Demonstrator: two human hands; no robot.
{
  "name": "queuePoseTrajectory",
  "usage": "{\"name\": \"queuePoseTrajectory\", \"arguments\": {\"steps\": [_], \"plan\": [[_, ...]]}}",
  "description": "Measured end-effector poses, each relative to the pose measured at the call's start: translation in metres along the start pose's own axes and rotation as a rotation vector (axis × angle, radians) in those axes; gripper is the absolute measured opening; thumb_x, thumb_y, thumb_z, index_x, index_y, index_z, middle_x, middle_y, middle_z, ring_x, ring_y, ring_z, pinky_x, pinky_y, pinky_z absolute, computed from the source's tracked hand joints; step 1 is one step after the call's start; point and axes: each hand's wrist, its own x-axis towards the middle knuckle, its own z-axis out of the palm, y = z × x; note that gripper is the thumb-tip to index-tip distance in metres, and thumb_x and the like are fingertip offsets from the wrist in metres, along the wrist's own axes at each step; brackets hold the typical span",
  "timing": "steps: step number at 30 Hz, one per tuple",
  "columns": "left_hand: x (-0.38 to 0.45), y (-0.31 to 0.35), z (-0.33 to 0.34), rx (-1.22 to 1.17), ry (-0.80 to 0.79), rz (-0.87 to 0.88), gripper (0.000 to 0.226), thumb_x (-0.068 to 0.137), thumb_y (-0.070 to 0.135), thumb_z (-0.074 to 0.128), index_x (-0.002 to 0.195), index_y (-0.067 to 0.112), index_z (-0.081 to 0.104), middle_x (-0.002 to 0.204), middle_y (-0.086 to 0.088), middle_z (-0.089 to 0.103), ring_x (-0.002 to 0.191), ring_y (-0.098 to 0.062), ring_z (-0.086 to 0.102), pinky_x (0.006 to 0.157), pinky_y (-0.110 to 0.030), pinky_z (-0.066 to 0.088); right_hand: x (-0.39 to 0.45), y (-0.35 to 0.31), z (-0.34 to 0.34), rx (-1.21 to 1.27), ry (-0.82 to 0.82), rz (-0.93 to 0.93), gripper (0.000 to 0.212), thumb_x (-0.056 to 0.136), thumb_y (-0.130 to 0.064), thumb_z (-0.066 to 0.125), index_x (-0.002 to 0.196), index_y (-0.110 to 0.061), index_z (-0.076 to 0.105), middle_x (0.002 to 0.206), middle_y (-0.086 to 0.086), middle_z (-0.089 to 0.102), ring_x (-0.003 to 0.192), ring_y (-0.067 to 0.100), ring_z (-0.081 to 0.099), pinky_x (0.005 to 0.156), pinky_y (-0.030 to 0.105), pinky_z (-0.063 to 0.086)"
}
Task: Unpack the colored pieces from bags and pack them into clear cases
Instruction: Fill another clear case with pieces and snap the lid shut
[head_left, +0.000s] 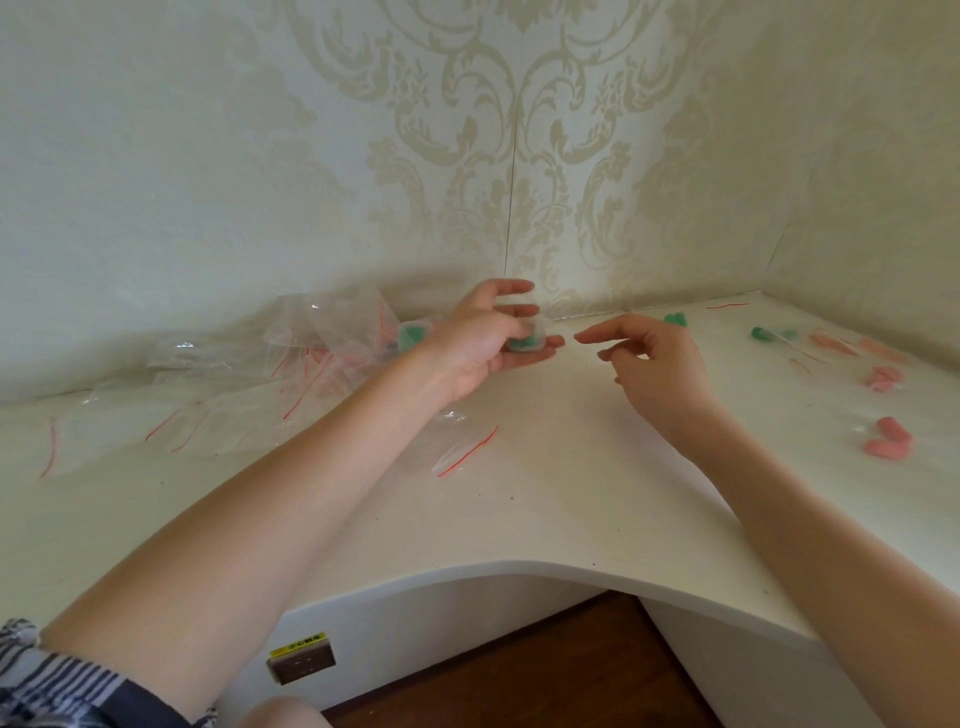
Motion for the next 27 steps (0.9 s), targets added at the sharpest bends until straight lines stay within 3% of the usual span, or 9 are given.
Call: {"name": "queuePoseTrajectory", "arguments": {"steps": [3, 6, 9, 13, 18, 21, 24, 25, 27], "plan": [[0.004, 0.006, -0.011, 0.094, 0.138, 0.113, 0.044, 0.086, -0.02, 0.043, 0.119, 0.009, 0.045, 0.111, -0.013, 0.045, 0.081, -0.033, 0.065, 0.069, -0.034, 0.06, 0.0, -0.002, -0.001, 0.004, 0.02, 0.029, 0.049, 0.083, 0.007, 0.038, 0.082, -0.031, 0.069, 0.092, -0.009, 0.064, 0.087, 0.001, 0.06, 0.071, 0.02, 0.045], [0.005, 0.01, -0.024, 0.455, 0.233, 0.252, 0.039, 0.088, -0.01, 0.051, 0.119, 0.013, 0.041, 0.108, -0.009, 0.047, 0.083, -0.021, 0.065, 0.057, -0.016, 0.055, -0.001, -0.002, -0.004, 0.003, 0.025, 0.039, 0.048, 0.084, 0.006, 0.038, 0.082, -0.03, 0.069, 0.087, -0.013, 0.061, 0.091, 0.008, 0.061, 0.066, 0.017, 0.043], [0.006, 0.013, -0.032, 0.548, 0.187, 0.253, 0.028, 0.093, 0.007, 0.054, 0.119, 0.011, 0.044, 0.107, -0.012, 0.061, 0.079, -0.017, 0.068, 0.072, -0.028, 0.056, -0.001, -0.002, -0.004, -0.008, 0.03, 0.045, 0.046, 0.084, 0.006, 0.039, 0.083, -0.028, 0.069, 0.083, -0.015, 0.059, 0.096, 0.017, 0.06, 0.061, 0.016, 0.039], [0.007, 0.01, -0.035, 0.766, 0.15, 0.248, 0.015, 0.097, 0.012, 0.049, 0.111, 0.014, 0.051, 0.094, -0.001, 0.068, 0.062, -0.009, 0.054, 0.041, -0.012, 0.04, -0.001, -0.002, -0.004, -0.01, 0.03, 0.068, 0.044, 0.084, 0.006, 0.038, 0.085, -0.025, 0.071, 0.08, -0.016, 0.058, 0.097, 0.022, 0.06, 0.052, 0.008, 0.037], [0.012, -0.002, -0.042, 1.094, 0.063, 0.299, 0.035, 0.082, -0.001, 0.047, 0.076, 0.03, 0.061, 0.085, 0.01, 0.067, 0.082, -0.015, 0.063, 0.078, -0.032, 0.05, 0.004, 0.001, -0.008, -0.042, 0.059, 0.097, 0.045, 0.083, 0.005, 0.037, 0.087, -0.023, 0.072, 0.079, -0.013, 0.058, 0.077, 0.027, 0.057, 0.039, 0.009, 0.031], [0.01, -0.006, -0.041, 1.295, 0.104, 0.393, 0.034, 0.081, -0.003, 0.046, 0.08, 0.024, 0.066, 0.087, 0.008, 0.061, 0.084, -0.014, 0.058, 0.078, -0.031, 0.048, 0.008, 0.008, -0.015, -0.1, 0.102, 0.128, 0.043, 0.083, 0.003, 0.037, 0.088, -0.023, 0.071, 0.076, -0.009, 0.054, 0.053, 0.014, 0.042, 0.036, 0.01, 0.028], [0.009, -0.005, -0.043, 1.435, 0.16, 0.494, 0.03, 0.08, -0.004, 0.045, 0.09, 0.012, 0.068, 0.094, -0.005, 0.061, 0.091, -0.024, 0.056, 0.079, -0.035, 0.046, 0.013, 0.015, -0.027, -0.186, 0.203, 0.168, 0.042, 0.081, 0.0, 0.037, 0.089, -0.025, 0.07, 0.084, -0.003, 0.061, 0.059, 0.015, 0.048, 0.055, 0.02, 0.044], [0.01, -0.004, -0.045, 1.504, 0.201, 0.525, 0.028, 0.079, -0.003, 0.046, 0.093, 0.01, 0.067, 0.095, -0.01, 0.063, 0.095, -0.028, 0.055, 0.08, -0.036, 0.044, 0.016, 0.018, -0.033, -0.25, 0.252, 0.187, 0.039, 0.081, -0.003, 0.039, 0.09, -0.028, 0.068, 0.093, 0.0, 0.065, 0.073, 0.02, 0.055, 0.072, 0.028, 0.048], [0.014, -0.004, -0.048, 1.693, 0.27, 0.499, 0.029, 0.08, 0.0, 0.049, 0.103, 0.007, 0.064, 0.101, -0.013, 0.063, 0.102, -0.032, 0.052, 0.084, -0.039, 0.044, 0.02, 0.024, -0.044, -0.389, 0.311, 0.252, 0.036, 0.081, -0.007, 0.042, 0.098, -0.028, 0.067, 0.111, 0.003, 0.064, 0.106, 0.028, 0.053, 0.096, 0.04, 0.037]]}}
